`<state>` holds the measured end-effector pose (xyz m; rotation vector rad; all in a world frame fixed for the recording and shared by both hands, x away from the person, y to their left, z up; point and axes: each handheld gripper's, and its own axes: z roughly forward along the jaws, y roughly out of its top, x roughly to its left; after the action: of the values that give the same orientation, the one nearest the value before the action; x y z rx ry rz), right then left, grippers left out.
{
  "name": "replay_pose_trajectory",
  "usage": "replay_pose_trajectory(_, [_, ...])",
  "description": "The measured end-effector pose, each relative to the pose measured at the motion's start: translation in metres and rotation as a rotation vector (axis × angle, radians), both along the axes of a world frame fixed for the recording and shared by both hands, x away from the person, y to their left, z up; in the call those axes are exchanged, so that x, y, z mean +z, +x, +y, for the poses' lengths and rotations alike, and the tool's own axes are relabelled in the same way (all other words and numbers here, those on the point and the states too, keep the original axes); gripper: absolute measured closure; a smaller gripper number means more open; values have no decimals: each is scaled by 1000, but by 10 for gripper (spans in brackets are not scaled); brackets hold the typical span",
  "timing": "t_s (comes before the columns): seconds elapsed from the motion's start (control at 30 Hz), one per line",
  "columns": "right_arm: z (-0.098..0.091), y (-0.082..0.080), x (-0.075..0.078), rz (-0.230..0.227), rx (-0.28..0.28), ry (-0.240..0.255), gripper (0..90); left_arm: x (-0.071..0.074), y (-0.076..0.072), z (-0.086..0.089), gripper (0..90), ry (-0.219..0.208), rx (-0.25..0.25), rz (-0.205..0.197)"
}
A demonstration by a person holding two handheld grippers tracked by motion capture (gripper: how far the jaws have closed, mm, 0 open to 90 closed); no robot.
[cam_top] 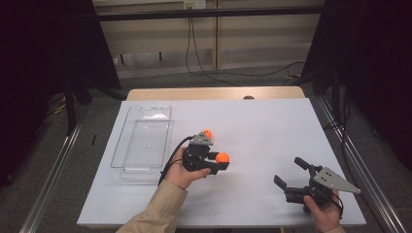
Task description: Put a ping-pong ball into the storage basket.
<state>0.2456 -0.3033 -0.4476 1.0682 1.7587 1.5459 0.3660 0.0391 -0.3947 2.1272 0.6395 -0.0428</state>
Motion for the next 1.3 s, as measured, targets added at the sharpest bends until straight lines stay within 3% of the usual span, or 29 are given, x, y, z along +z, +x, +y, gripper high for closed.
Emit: replay_pose_trajectory(1.3, [1, 0, 0, -1, 1, 0, 17, 7, 7, 15, 510, -11, 43, 5])
